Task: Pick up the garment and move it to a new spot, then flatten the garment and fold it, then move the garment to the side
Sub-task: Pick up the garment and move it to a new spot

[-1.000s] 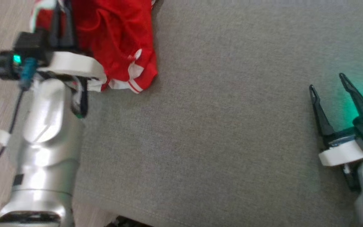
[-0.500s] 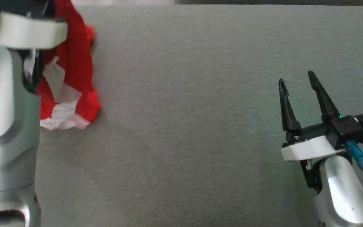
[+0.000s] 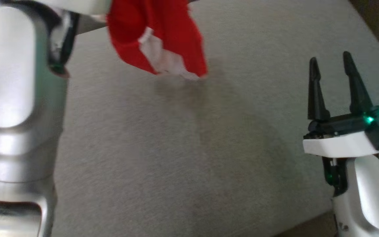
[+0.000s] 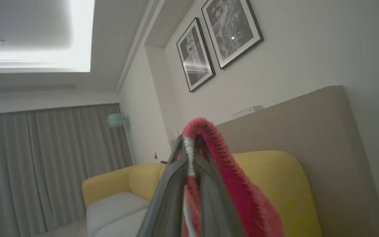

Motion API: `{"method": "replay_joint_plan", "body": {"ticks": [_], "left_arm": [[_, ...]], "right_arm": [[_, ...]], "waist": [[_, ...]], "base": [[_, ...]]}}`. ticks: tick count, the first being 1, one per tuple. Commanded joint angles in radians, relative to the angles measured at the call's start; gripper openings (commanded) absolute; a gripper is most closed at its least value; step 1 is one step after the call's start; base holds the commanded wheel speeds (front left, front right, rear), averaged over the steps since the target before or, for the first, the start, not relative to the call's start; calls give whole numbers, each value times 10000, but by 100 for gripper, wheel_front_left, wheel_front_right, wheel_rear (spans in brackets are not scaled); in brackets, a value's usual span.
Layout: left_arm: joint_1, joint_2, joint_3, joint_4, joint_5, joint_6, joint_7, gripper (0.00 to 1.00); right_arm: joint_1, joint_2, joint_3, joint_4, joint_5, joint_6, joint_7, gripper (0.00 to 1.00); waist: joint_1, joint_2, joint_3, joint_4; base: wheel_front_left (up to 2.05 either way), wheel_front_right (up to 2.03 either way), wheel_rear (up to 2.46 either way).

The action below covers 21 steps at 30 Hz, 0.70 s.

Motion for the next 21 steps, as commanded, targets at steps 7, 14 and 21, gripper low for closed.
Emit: {"method": "replay_joint_plan", "body": {"ticks": [7,14,21], "left_arm": [[1272,205,-931,1454,146,-78,-359,0],[3397,-177,-1355,4128,179,532,-2191,100],[4943,-946,-1120,4503,-140,1441,-3572,100]], "right_arm": [[-382,69,215,-331,435,67,-24,100],[-464,69,589,149,324,67,-24,100],[-183,69,921,814,-203,67,-24,100]], "waist": [[1,0,881,-724],[1,0,1482,-84],[1,0,968,1012]], "base": [[0,0,0],[0,0,0],[0,0,0]]}}
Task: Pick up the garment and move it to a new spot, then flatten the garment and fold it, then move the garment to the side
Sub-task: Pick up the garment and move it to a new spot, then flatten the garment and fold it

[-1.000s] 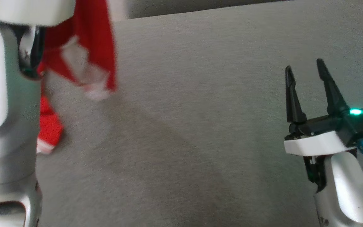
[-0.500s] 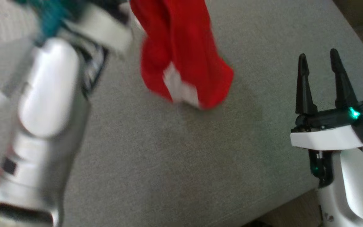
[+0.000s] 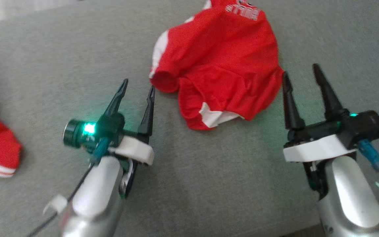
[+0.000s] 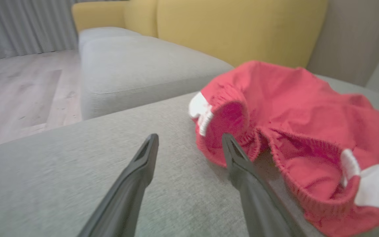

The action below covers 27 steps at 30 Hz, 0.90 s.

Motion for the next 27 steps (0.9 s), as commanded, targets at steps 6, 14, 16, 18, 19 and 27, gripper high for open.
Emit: {"method": "replay_joint_plan", "body": {"ticks": [6,14,16,18,19,27], "left_arm": [[3152,-200,1325,-3613,-482,590,-105,100],[6166,-261,2063,-6029,-731,1333,-107,100],[6573,-262,2126,-6286,-686,1455,-107,100],[6870,-263,2208,-6364,-639,1520,-107,100],[6976,-263,2235,-6382,-605,1511,-107,100],[7303,-264,2433,-6320,-348,1352,-108,100]], "right_arm": [[733,27,828,477,-342,67,-24,100],[2039,28,933,870,118,67,-24,100],[2342,28,877,830,241,67,-24,100],[2594,28,868,828,284,67,-24,100],[2690,28,862,829,295,67,-24,100],[2921,28,844,818,468,67,-24,100]], "waist": [[-1,0,-1576,1216],[-1,0,-3193,1722],[-1,0,-3455,1806],[-1,0,-3656,1870],[-1,0,-3735,1898],[-1,0,-3982,1975]], "base": [[0,0,0],[0,0,0],[0,0,0],[0,0,0],[0,0,0],[0,0,0]]}}
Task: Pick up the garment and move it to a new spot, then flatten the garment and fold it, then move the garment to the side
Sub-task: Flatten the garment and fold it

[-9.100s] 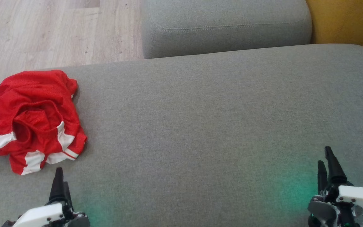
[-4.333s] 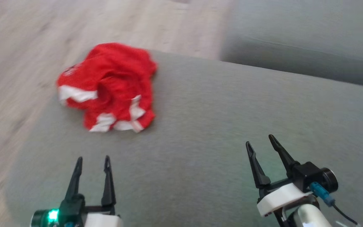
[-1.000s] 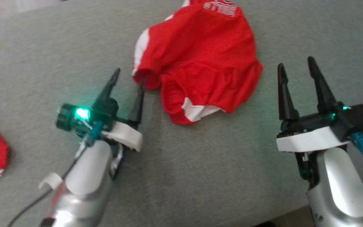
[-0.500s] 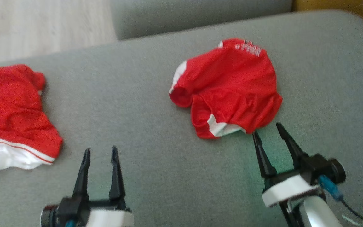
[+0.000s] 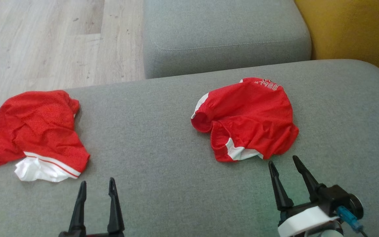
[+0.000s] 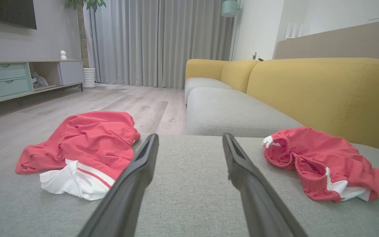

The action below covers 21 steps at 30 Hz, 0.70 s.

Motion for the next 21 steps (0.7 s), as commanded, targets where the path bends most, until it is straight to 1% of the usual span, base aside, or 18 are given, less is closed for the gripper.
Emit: {"method": "replay_joint_plan", "body": {"ticks": [1,10,21], "left_arm": [[-341,-48,358,-297,111,-37,-94,100],[-396,-48,347,-154,287,-139,-95,100],[-475,-49,238,21,100,-128,-95,100]], "right_arm": [[-328,-11,189,-324,56,67,-38,100],[-335,-11,13,-255,207,67,-38,100],[-388,-11,-157,-165,228,67,-38,100]], "waist": [[1,0,-15,10],[1,0,-16,-20],[1,0,78,5]], "base": [[0,0,0],[0,0,0],[0,0,0]]}}
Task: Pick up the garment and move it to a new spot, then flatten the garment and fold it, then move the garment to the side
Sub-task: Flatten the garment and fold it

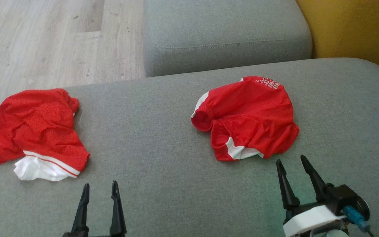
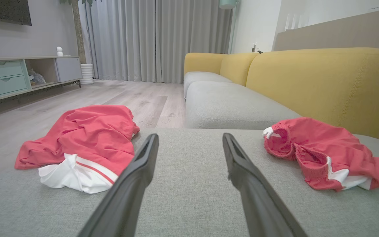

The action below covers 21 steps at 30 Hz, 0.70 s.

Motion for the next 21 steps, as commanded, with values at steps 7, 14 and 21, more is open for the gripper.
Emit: {"method": "replay_joint_plan", "body": {"ticks": [7,14,21], "left_arm": [[-505,-51,262,-146,10,-81,-95,100],[-629,-51,145,-31,-8,-163,-95,100],[-1944,-51,-1077,1835,-377,-910,-95,100]], "right_arm": [[-458,-16,314,-290,47,67,-38,100],[-509,-16,402,-346,40,67,-38,100],[-854,-16,642,-540,-115,67,-38,100]], "waist": [[0,0,23,-72],[0,0,161,-289],[0,0,763,-1030]], "base": [[0,0,0],[0,0,0],[0,0,0]]}}
